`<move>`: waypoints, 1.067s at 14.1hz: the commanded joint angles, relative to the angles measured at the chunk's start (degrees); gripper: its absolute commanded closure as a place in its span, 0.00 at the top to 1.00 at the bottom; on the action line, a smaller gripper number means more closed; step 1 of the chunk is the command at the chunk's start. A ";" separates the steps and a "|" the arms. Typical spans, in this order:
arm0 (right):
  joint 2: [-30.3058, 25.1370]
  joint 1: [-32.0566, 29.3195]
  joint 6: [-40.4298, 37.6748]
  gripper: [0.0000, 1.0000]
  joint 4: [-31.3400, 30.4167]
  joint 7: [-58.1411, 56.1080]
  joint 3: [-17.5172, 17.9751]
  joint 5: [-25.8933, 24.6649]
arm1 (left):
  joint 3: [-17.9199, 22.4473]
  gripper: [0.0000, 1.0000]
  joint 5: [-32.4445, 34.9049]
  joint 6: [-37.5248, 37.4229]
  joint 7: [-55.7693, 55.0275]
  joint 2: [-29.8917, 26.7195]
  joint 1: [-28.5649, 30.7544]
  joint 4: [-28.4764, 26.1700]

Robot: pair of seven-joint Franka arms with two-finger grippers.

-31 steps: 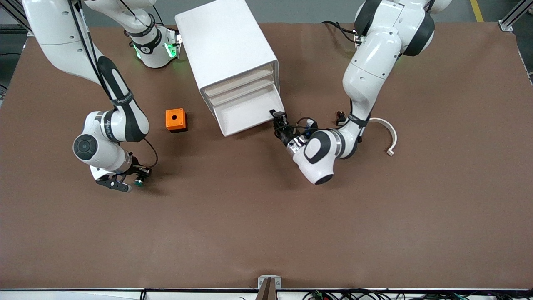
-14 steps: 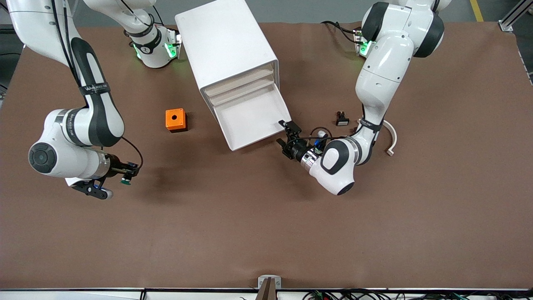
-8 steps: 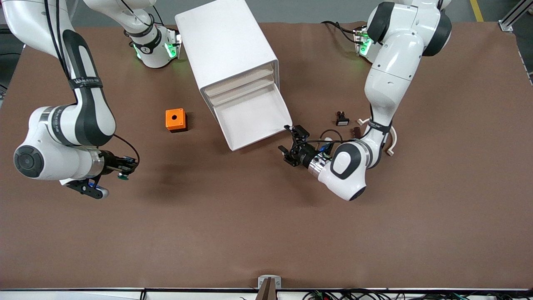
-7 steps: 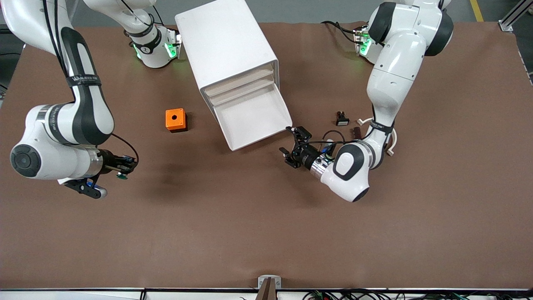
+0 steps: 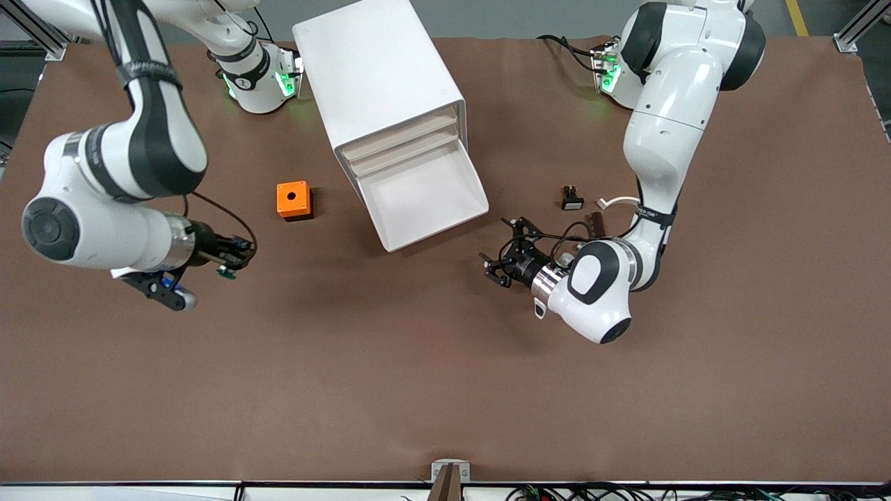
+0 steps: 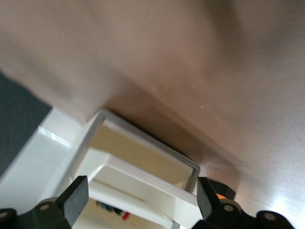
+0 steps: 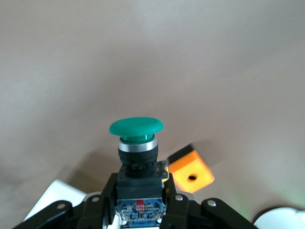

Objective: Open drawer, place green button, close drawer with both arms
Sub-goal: 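Carry the button over the drawer with the right gripper while the left gripper withdraws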

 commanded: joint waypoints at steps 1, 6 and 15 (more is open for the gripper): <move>-2.12 5.00 0.85 0.00 0.71 9.17 -0.50 1.76 | 1.61 1.00 3.92 2.25 5.59 -2.03 -0.83 2.14; -4.40 13.97 2.00 0.00 0.72 24.01 -0.50 0.98 | 5.47 1.00 7.69 13.49 15.00 -4.05 -3.98 2.76; -7.30 26.02 12.35 0.00 -6.83 50.41 -0.50 -0.43 | 21.47 1.00 14.65 27.21 16.15 -4.15 -20.25 2.50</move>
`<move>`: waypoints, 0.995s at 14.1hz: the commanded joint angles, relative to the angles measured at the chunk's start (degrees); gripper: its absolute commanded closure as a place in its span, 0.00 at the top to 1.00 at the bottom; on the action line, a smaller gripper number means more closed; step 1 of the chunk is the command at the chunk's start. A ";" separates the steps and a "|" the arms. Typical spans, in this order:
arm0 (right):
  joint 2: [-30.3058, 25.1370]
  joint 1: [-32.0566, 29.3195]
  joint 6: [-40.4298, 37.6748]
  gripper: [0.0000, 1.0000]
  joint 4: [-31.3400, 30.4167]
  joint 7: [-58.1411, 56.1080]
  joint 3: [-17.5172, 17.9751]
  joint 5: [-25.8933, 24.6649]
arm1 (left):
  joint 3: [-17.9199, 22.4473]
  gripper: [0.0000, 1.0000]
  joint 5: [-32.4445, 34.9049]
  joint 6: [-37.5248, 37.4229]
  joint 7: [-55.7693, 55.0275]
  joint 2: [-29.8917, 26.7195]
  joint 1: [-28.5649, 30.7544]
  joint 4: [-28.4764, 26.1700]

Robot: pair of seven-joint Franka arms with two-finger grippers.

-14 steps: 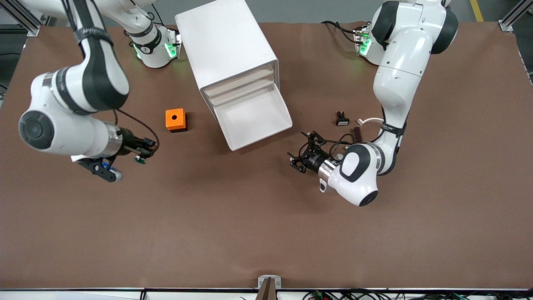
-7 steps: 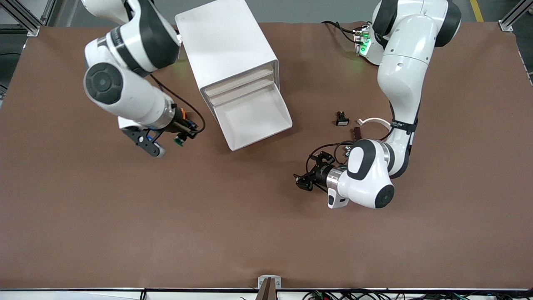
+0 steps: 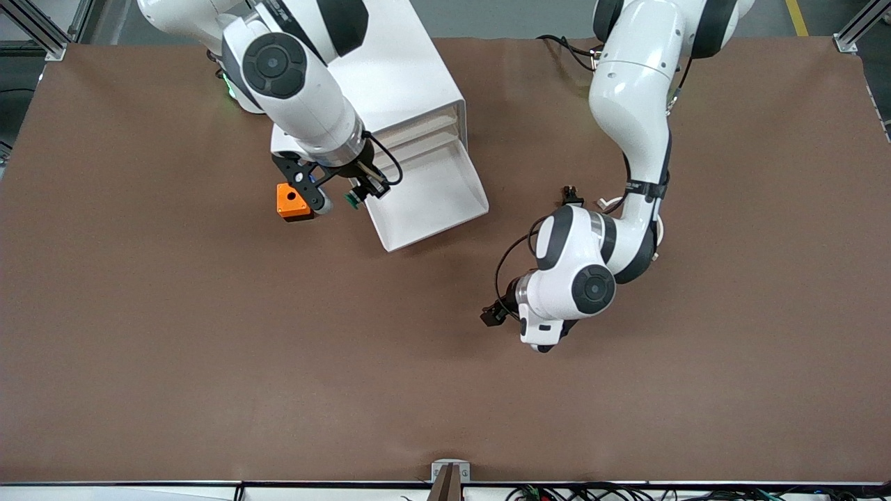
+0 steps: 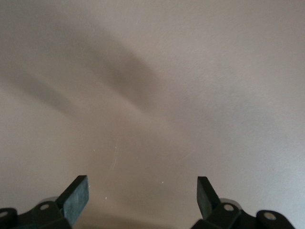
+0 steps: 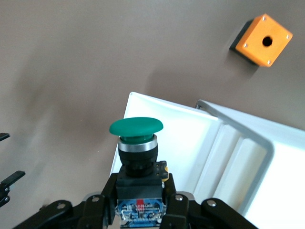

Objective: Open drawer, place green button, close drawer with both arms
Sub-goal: 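Carry the button over the drawer with the right gripper while the left gripper withdraws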

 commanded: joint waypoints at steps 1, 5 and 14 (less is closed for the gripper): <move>-1.90 2.55 4.56 0.00 -5.38 4.90 -0.55 -0.92 | 2.68 1.00 1.40 3.28 1.19 -0.36 -1.95 -0.96; -1.90 4.84 7.56 0.00 -7.59 9.22 -0.55 -2.42 | 2.68 1.00 8.33 3.73 3.30 -0.80 -3.18 -1.05; 0.56 7.13 10.54 0.00 -7.59 12.91 -0.55 -2.68 | 2.06 1.00 14.76 7.16 7.95 0.08 -3.44 -2.19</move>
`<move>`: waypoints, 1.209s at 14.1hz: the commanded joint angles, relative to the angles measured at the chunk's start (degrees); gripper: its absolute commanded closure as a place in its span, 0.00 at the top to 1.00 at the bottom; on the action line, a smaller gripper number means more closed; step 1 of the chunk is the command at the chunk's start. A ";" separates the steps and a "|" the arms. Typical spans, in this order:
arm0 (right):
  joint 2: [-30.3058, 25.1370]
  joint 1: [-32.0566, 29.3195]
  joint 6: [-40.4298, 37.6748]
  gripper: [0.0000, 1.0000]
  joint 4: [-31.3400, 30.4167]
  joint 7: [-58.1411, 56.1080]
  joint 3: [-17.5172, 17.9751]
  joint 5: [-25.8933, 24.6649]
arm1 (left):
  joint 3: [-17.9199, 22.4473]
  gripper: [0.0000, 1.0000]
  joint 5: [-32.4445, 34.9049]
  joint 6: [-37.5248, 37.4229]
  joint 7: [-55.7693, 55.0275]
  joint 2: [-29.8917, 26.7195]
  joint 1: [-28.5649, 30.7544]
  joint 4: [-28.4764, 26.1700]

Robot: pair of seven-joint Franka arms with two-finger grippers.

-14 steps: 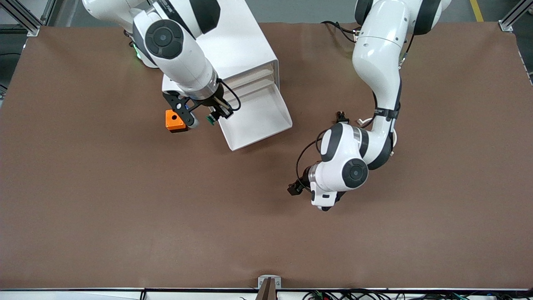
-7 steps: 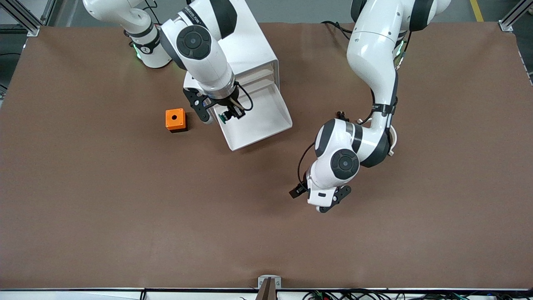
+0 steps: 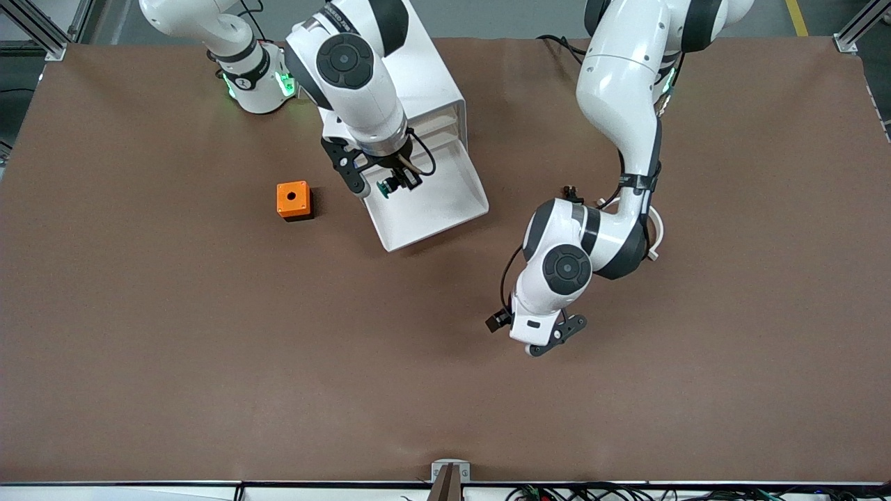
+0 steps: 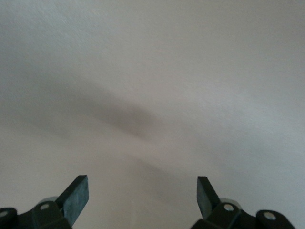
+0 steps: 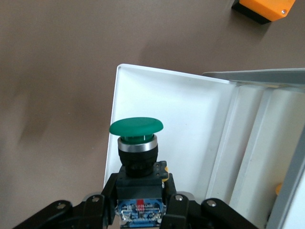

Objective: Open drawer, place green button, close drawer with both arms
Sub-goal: 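Lower the green button into the open drawer and open the right gripper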

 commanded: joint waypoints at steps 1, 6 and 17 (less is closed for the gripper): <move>0.51 0.77 1.93 0.00 -0.62 2.21 -0.48 -1.57 | 0.10 1.00 2.90 0.86 3.31 -0.45 -1.61 -1.08; 3.32 2.35 3.69 0.00 -0.54 5.72 -0.48 -3.25 | 0.01 1.00 2.90 0.33 5.08 -0.45 -1.62 -1.26; 8.50 4.55 7.46 0.00 0.08 8.81 -0.39 -3.07 | -0.16 1.00 3.87 0.15 5.52 -0.54 -1.79 -1.44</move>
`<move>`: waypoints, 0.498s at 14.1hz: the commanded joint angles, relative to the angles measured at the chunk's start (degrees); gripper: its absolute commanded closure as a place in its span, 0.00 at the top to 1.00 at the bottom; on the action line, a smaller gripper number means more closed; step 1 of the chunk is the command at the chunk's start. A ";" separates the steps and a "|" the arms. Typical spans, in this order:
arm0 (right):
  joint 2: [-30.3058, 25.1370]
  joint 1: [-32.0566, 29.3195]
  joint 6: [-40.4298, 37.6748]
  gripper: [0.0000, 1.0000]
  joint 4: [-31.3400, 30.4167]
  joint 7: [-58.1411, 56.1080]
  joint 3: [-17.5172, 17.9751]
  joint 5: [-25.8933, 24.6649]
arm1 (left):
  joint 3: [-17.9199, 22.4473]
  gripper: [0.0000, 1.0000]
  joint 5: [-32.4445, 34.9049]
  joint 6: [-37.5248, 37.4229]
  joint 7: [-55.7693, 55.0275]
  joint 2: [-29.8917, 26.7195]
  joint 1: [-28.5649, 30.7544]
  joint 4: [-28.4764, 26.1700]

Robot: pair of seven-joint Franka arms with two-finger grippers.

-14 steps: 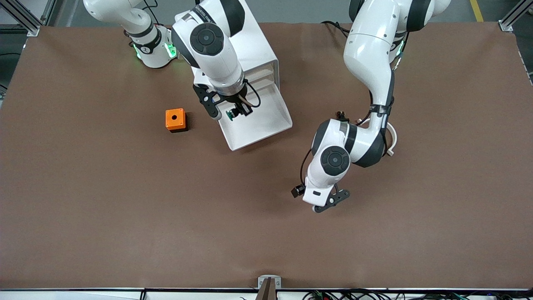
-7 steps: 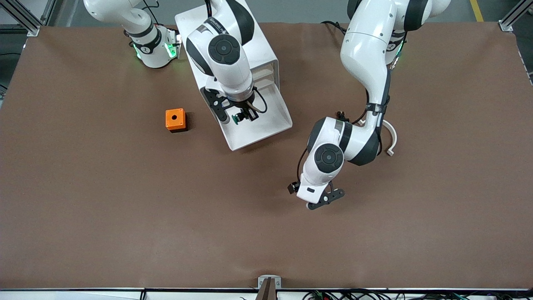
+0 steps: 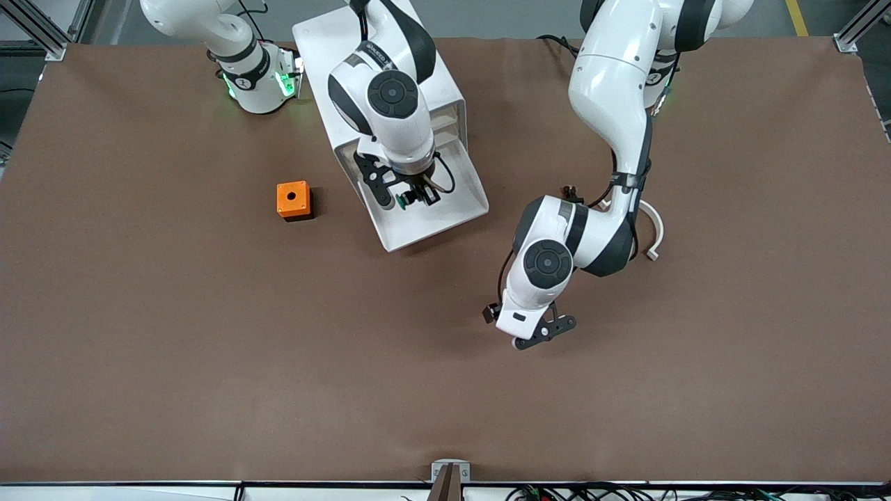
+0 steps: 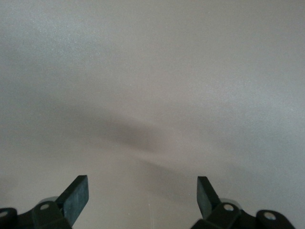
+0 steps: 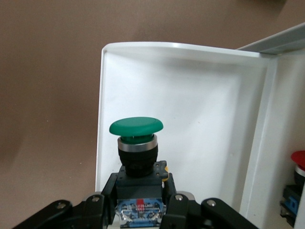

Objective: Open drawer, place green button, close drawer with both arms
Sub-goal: 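Lower the green button into the open drawer and open the right gripper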

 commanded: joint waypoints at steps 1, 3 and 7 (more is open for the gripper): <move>1.31 0.98 1.39 0.00 0.76 1.51 -0.37 -0.74 | 0.07 1.00 0.74 0.04 0.67 -0.76 -0.49 -0.31; 2.01 1.07 2.01 0.00 1.02 1.51 -0.37 -0.39 | 0.07 1.00 0.57 -2.76 0.23 -1.20 -0.40 -0.31; 4.47 1.34 2.27 0.00 2.78 1.86 -0.37 -0.13 | 0.16 1.00 1.18 -4.18 0.40 -1.46 -0.14 -0.22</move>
